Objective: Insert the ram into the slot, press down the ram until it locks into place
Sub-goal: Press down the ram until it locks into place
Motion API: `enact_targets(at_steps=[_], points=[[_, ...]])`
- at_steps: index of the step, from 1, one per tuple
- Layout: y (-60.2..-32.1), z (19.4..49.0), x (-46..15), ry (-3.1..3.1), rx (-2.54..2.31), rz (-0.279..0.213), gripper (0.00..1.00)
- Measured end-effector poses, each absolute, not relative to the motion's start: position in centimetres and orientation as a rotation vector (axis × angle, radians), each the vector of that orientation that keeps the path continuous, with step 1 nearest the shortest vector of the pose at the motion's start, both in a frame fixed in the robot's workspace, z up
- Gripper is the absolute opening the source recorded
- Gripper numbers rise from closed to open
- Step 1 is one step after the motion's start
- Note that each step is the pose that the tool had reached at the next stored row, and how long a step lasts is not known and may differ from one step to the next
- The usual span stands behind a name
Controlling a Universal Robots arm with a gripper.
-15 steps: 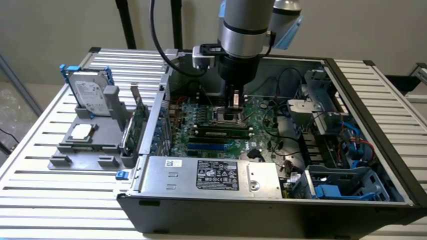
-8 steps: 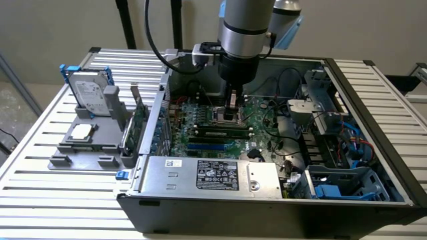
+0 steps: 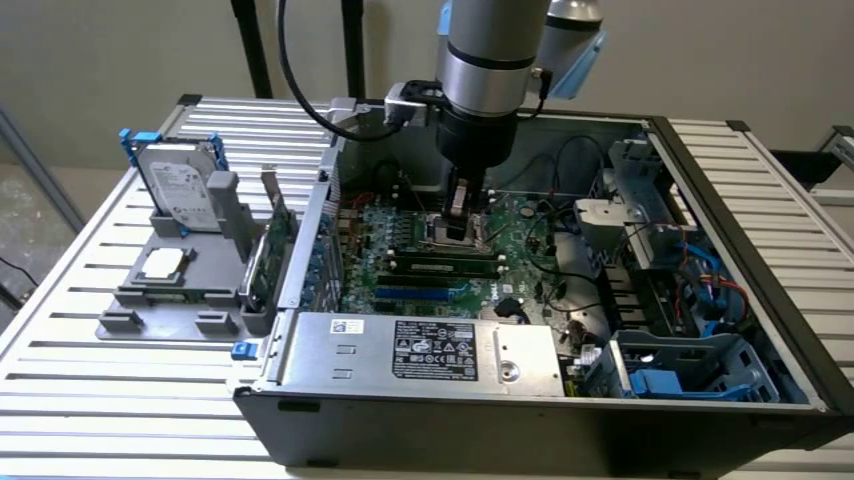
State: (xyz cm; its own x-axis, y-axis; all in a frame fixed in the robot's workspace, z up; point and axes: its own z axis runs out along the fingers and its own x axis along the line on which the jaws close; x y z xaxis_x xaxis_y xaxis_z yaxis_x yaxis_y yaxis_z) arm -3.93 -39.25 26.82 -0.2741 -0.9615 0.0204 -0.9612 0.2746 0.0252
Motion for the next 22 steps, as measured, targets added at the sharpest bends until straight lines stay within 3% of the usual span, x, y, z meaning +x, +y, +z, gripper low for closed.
enact_targets(at_steps=[22], points=[[-39.25, 26.82, -3.93, -2.802, 1.355, -0.021, 0.11]])
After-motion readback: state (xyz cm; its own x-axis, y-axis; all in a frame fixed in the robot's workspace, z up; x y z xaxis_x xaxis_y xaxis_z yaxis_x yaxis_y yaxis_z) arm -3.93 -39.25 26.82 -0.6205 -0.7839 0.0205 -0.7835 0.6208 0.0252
